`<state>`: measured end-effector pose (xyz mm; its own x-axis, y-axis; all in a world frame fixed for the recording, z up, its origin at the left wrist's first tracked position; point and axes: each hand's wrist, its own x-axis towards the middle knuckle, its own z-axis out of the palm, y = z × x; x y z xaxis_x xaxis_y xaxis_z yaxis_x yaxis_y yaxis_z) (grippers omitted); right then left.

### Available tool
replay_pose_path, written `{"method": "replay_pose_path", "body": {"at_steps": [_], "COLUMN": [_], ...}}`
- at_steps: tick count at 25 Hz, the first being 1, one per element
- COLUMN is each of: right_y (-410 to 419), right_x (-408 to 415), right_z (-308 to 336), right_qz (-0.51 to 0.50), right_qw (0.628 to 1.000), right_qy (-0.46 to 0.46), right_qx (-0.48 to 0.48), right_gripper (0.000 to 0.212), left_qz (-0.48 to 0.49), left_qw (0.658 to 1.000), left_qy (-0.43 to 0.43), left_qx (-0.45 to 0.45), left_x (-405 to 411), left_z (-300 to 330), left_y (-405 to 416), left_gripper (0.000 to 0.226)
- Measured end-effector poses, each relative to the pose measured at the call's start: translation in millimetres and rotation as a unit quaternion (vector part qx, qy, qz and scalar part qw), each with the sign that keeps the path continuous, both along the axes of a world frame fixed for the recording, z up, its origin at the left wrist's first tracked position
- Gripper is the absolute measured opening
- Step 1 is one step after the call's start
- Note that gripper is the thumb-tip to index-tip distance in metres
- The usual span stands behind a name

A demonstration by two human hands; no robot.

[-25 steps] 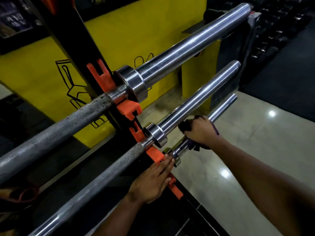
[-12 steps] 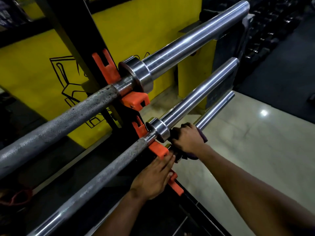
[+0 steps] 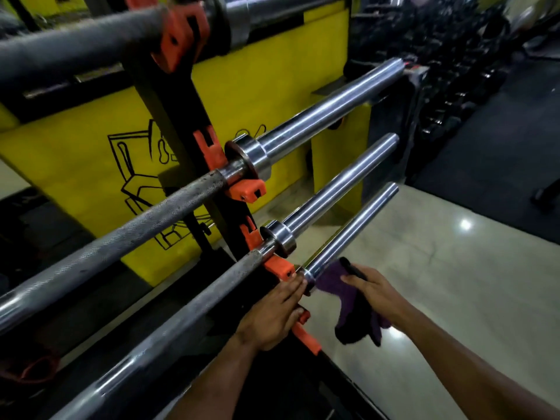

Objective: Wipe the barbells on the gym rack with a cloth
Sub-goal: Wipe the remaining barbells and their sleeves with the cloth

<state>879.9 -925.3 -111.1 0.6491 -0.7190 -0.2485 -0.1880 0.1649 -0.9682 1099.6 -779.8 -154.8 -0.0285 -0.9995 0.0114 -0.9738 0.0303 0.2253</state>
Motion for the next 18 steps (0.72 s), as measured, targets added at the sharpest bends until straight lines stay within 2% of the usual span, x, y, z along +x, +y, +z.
{"method": "replay_pose_path", "body": {"at_steps": [2, 3, 4, 5, 6, 7, 8, 11, 12, 13, 14, 16, 18], "right_y": [15.2, 23.2, 29.7, 35.2, 40.5, 44.6, 47.1, 48.0, 48.1, 48.9, 51.2, 54.4, 53.5], "right_x": [-31.9, -46.1, -57.1, -65.1, -73.4, -80.0, -86.5, -109.5, -117.8, -126.4, -134.4, -149.0, -158.8], "right_z": [26.1, 36.5, 43.8, 49.6, 54.9, 59.3, 62.6, 66.0, 62.2, 56.9, 51.2, 43.1, 42.8], "right_qz": [-0.015, -0.024, -0.037, -0.052, -0.065, -0.074, -0.083, -0.111, -0.110, -0.109, -0.114, -0.112, -0.088], "right_qw": [0.998, 0.996, 0.993, 0.989, 0.986, 0.984, 0.983, 0.985, 0.987, 0.989, 0.989, 0.991, 0.995], "right_qy": [-0.021, -0.036, -0.056, -0.074, -0.085, -0.096, -0.102, -0.103, -0.100, -0.095, -0.090, -0.072, -0.045], "right_qx": [0.049, 0.072, 0.094, 0.115, 0.128, 0.132, 0.130, 0.084, 0.059, 0.039, 0.030, 0.022, -0.005], "right_gripper": [0.016, 0.019, 0.024, 0.028, 0.030, 0.030, 0.030, 0.029, 0.029, 0.029, 0.028, 0.027, 0.029], "left_qz": [0.059, 0.097, 0.133, 0.166, 0.193, 0.210, 0.205, 0.179, 0.172, 0.168, 0.163, 0.140, 0.082], "left_qw": [0.993, 0.978, 0.945, 0.884, 0.797, 0.721, 0.662, 0.573, 0.564, 0.576, 0.602, 0.673, 0.759], "left_qy": [0.099, 0.181, 0.295, 0.437, 0.572, 0.660, 0.718, 0.798, 0.806, 0.797, 0.778, 0.722, 0.642], "left_qx": [-0.004, -0.024, -0.041, -0.030, -0.002, 0.036, 0.061, 0.053, 0.054, 0.062, 0.074, 0.082, 0.071], "left_x": [-17.2, -33.9, -53.0, -74.3, -95.2, -111.7, -123.9, -136.0, -133.1, -130.0, -125.8, -118.7, -114.6], "left_z": [8.6, 13.2, 17.3, 24.9, 28.7, 31.3, 35.3, 48.9, 54.7, 61.4, 69.2, 84.1, 102.9], "left_y": [0.9, 0.9, 1.1, 1.8, 1.0, 0.1, 0.3, -0.5, 0.4, 1.0, 1.2, -0.2, -3.8], "left_gripper": [0.058, 0.057, 0.057, 0.063, 0.073, 0.081, 0.081, 0.059, 0.051, 0.047, 0.048, 0.057, 0.069]}}
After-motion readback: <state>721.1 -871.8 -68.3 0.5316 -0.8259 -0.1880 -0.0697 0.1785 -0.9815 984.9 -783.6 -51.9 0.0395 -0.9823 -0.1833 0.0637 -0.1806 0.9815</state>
